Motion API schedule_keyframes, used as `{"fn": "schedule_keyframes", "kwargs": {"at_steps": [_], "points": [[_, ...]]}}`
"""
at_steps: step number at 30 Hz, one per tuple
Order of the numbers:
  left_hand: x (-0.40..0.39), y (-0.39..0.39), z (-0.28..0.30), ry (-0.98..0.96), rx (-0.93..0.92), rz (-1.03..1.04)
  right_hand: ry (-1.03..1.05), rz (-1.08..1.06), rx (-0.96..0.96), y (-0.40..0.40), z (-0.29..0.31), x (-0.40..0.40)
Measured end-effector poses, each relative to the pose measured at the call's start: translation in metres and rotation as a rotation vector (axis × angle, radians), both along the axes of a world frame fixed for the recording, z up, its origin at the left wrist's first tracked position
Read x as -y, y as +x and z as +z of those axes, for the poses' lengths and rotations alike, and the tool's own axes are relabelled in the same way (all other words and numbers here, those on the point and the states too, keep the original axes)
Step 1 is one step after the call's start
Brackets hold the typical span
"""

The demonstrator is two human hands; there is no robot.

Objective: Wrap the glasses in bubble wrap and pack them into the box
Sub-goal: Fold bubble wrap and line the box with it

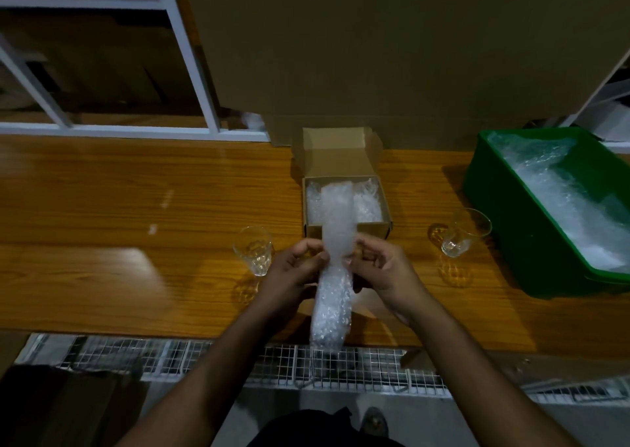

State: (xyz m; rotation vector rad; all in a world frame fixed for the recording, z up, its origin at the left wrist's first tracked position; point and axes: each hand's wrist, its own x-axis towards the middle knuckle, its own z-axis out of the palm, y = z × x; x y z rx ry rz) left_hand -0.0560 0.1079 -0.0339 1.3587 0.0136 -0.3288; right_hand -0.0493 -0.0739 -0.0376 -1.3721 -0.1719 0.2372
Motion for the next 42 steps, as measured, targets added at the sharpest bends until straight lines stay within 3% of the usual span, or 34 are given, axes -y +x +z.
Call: {"fn": "schedule_keyframes", "kwargs": {"at_steps": [4,7,12,15,18,20,23,33,39,42], "points": [[0.000,-0.003,0.002,0.004,-0.048,0.059,-0.063,-0.039,0.117,0.003,-0.007,-0.005],[-0.007,-0.004,0.004,-0.047,-0.204,-0.024,-0.168,-0.091,0.217,0.008,-0.005,-0.006],[-0.023,-0.005,-0.001,-0.017,-0.163,-0.153,-0.535,-0.182,0.505,0.013,-0.012,-0.008],[-0.024,-0.005,-0.002,-0.001,-0.124,-0.087,-0.436,-0.177,0.382,0.010,-0.012,-0.012],[-0.019,-0.005,-0.003,-0.037,-0.107,0.044,-0.150,-0.088,-0.044,-0.001,0.001,-0.018],[-0.018,-0.005,-0.006,-0.025,-0.084,0.119,-0.135,0.032,-0.207,-0.008,0.009,-0.020],[-0.015,-0.007,-0.006,0.009,-0.052,0.186,-0.201,0.146,-0.156,-0.011,0.011,-0.026],[-0.038,-0.011,0.007,-0.096,-0.053,0.113,0.006,0.032,-0.129,-0.004,0.014,-0.037],[-0.042,-0.016,0.011,-0.229,-0.150,0.201,0.246,0.042,-0.280,-0.005,0.016,-0.060],[-0.052,-0.022,0.010,-0.201,-0.161,0.240,0.139,0.080,-0.185,-0.001,0.008,-0.069]]}}
